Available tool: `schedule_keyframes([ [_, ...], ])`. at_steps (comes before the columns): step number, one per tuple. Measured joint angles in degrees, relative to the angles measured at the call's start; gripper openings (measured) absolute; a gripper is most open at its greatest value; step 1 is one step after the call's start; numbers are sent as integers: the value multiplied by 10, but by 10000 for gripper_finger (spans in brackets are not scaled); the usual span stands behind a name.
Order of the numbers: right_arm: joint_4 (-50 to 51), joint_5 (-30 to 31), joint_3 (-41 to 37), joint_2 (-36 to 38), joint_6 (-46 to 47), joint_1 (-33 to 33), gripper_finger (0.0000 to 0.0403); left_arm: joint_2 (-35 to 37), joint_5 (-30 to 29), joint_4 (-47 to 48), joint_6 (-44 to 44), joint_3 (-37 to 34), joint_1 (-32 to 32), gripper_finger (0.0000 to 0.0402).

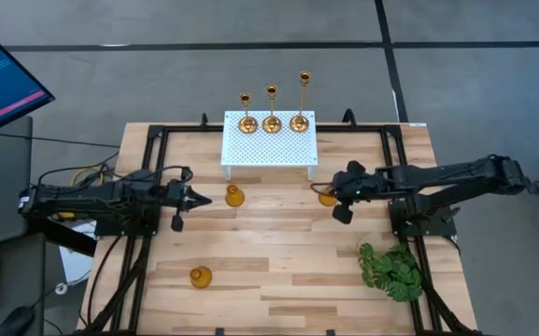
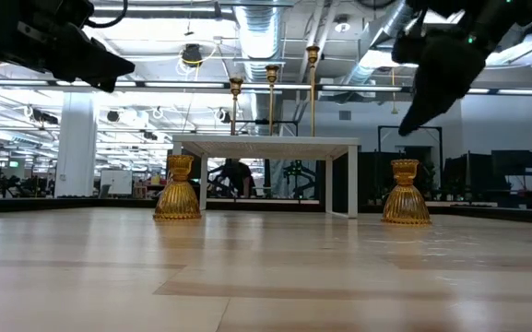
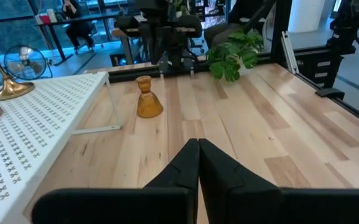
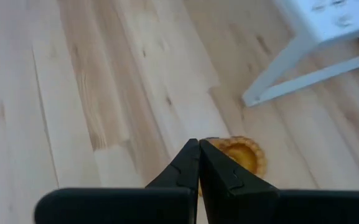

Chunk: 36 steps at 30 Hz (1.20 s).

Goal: Pick & Place candle stick holders
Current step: Put the top right orange candle holder on the shelf

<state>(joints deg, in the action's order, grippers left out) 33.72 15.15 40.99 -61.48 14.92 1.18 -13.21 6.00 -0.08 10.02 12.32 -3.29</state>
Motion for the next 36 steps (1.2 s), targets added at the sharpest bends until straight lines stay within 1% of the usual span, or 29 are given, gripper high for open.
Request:
schedule_keyframes([
  [8, 6, -2, 7, -91, 1, 11, 0, -12, 0, -4, 0, 0, 0, 8],
  [17, 17, 1, 78, -132, -3, 15, 0, -16, 0, -5, 0, 0, 0, 5],
  [22, 52, 43, 105, -151, -3, 15, 0, -16, 0, -6, 0, 0, 0, 8],
  [27, 88, 86, 110, -184, -3, 15, 0, -22, 0, -9, 0, 0, 0, 8],
  [36, 126, 99, 137, -239, -3, 17, 0, -39, -4, -13, 0, 0, 0, 8],
])
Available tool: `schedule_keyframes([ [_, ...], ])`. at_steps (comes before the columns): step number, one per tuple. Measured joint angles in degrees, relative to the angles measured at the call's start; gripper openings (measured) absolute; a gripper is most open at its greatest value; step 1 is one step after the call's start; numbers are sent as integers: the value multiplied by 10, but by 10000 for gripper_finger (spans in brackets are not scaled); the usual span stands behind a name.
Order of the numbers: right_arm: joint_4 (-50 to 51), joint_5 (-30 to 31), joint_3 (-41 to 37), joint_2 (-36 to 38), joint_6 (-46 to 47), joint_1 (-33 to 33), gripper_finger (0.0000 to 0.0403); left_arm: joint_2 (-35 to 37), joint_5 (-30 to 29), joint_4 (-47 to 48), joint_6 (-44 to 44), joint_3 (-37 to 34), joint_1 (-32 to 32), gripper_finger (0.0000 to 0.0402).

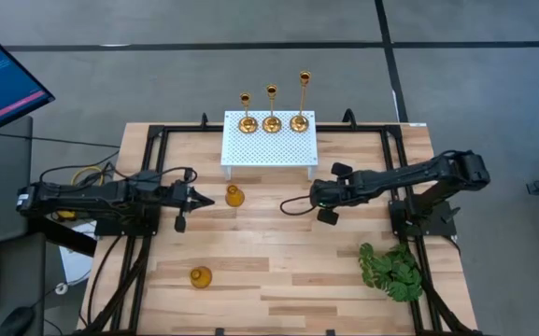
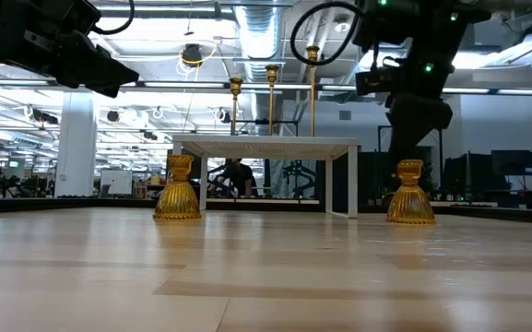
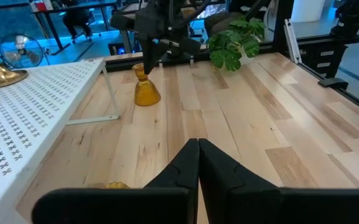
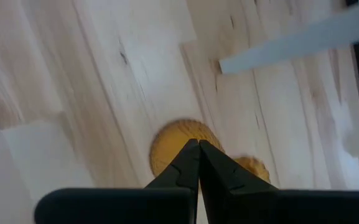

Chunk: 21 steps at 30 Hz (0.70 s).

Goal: Pick & Place candle stick holders
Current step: Put the top right orange candle holder on the shelf

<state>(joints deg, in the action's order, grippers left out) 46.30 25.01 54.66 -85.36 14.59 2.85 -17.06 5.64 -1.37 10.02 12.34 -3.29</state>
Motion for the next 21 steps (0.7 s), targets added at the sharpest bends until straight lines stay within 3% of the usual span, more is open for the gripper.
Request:
schedule_keyframes([
  [7, 0, 0, 32, -1, 0, 17, 0, -3, -31, 0, 0, 0, 0, 5],
  [21, 21, -31, 44, 2, -1, 10, 0, -3, -31, -1, 0, 0, 0, 12],
])
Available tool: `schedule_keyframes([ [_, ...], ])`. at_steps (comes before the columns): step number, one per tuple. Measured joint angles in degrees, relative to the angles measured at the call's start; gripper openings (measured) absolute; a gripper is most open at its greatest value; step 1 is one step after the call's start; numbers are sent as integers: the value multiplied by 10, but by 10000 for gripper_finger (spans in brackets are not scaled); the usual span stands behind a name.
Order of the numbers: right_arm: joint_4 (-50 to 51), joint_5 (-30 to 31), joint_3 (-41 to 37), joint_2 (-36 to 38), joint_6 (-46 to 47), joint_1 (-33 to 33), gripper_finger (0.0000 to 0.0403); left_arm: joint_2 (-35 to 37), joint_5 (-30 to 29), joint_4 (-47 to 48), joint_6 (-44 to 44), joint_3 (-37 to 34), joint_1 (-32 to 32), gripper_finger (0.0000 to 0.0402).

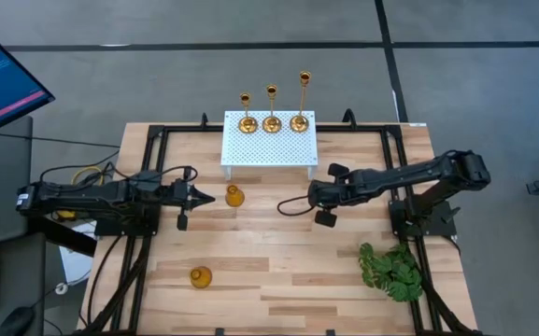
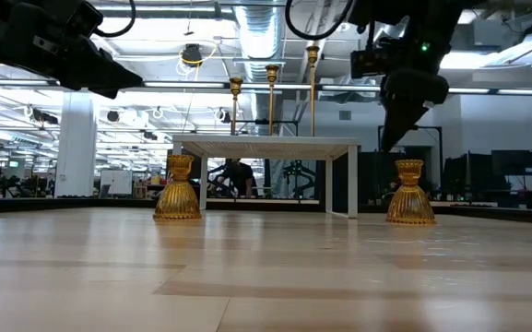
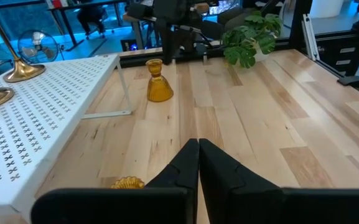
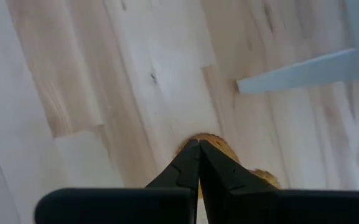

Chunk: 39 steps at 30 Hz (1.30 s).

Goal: Pick & Place candle stick holders
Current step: Put the top right orange candle holder on the shelf

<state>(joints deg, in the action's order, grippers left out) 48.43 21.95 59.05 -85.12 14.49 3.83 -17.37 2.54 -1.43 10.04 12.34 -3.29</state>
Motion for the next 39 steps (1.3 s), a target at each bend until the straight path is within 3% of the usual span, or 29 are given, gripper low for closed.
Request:
schedule_keyframes([
  [6, 49, 26, 20, 0, 0, 3, 11, 0, 0, 0, 0, 0, 0, 12],
  [15, 85, 35, 20, -4, 6, 3, 112, 0, 0, 0, 0, 0, 0, 12],
  [21, 109, 36, 14, -4, 24, 3, 146, 0, 0, 0, 0, 0, 0, 12],
  [39, 29, 34, -62, -4, 46, 2, 99, 0, 0, 1, 0, 0, 0, 12],
])
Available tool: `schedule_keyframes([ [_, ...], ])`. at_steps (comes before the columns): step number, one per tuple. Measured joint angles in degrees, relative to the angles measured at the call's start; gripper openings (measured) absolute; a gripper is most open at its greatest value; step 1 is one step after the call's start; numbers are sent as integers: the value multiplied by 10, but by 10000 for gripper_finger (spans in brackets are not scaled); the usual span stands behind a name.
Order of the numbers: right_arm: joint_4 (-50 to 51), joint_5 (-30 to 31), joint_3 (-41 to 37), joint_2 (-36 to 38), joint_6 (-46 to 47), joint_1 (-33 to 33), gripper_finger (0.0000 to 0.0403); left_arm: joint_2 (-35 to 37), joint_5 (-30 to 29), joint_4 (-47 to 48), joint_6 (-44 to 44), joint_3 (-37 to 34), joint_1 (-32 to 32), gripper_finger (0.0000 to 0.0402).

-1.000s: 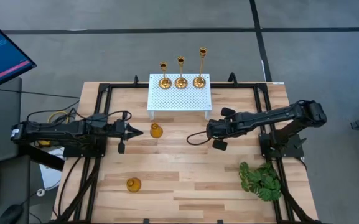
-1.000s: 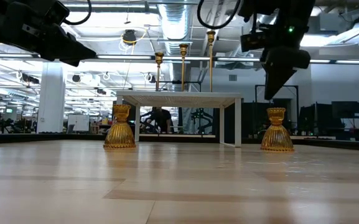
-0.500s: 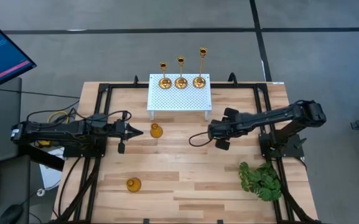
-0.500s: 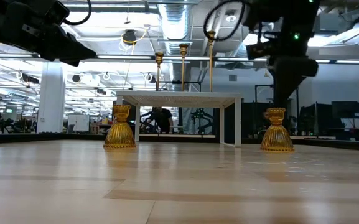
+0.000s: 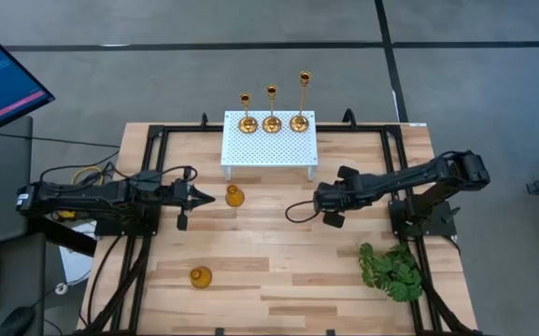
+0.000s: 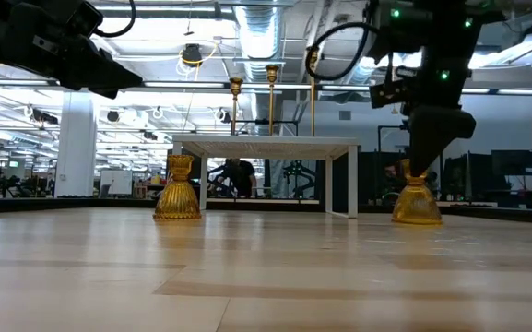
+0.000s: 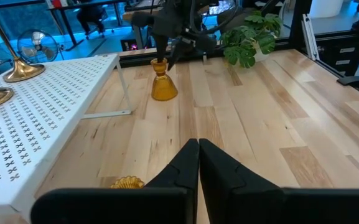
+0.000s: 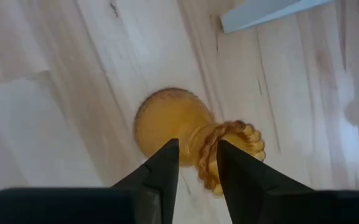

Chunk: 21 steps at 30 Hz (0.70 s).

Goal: Pick & Place candle stick holders
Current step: Put the top right orange candle holder on the shelf

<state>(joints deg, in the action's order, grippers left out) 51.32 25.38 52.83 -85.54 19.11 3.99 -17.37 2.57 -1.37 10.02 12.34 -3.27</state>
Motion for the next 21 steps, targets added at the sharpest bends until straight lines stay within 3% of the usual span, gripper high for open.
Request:
schedule_keyframes([
  [6, -9, 8, -14, 0, 9, 0, 83, 0, 0, 0, 0, 0, 0, 12],
  [12, -5, 20, -12, 3, 14, 1, 19, 0, 0, 0, 0, 0, 0, 12],
  [21, 108, 13, 67, 0, 14, 2, 19, 0, 0, 0, -4, 0, 0, 12],
])
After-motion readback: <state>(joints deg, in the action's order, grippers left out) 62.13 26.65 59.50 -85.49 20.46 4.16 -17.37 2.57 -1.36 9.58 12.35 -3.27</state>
